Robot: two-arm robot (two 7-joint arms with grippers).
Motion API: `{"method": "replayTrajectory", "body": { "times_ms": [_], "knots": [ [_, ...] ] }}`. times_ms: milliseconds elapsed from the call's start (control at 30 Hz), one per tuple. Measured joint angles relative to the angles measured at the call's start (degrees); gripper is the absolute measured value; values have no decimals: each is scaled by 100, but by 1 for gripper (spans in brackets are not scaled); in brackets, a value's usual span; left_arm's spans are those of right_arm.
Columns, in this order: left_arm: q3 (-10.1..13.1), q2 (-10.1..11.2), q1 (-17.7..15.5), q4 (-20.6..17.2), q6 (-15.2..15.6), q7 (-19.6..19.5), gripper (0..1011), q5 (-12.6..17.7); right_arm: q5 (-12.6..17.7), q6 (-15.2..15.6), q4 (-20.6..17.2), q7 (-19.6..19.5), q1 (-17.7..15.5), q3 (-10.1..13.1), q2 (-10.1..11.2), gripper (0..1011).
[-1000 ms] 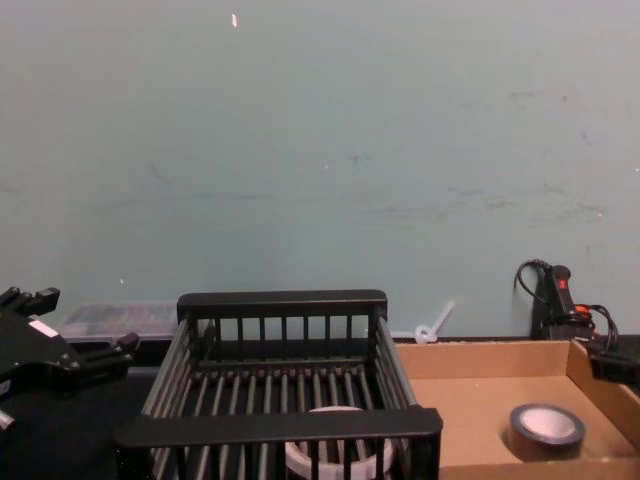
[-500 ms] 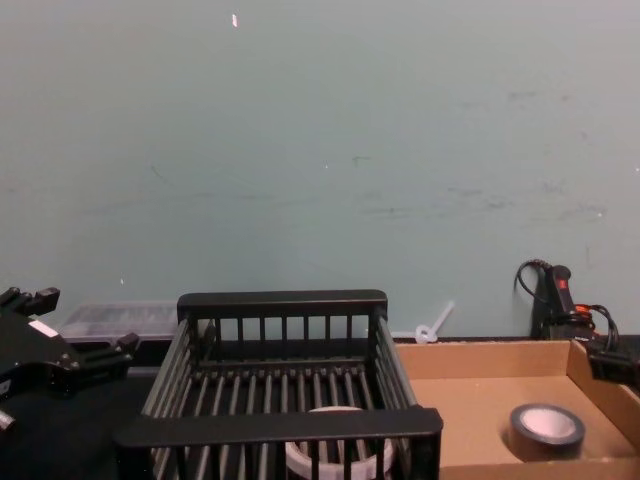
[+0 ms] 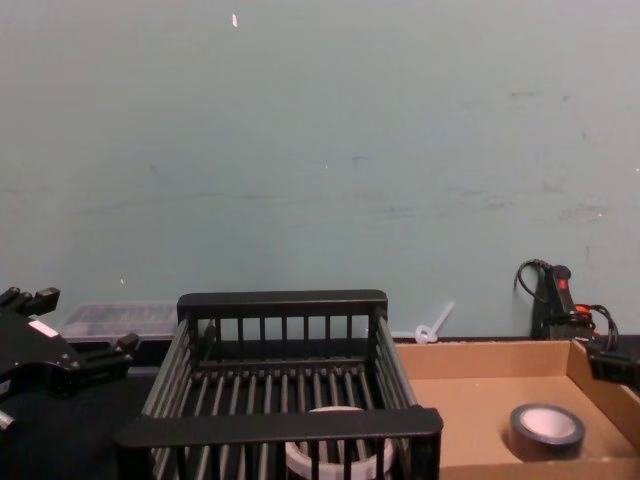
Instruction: Pick up the white tape and place it into the black box , Pick up the silver tape and place it into the brown box.
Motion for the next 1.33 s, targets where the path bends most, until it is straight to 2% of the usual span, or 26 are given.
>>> {"method": "replayTrajectory", "body": {
  "times_ms": [1333],
  "knots": [
    [0,0,0,0,0,0,1001,0,-6,-6,0,-3,0,-3,1,1002]
  ]
}}
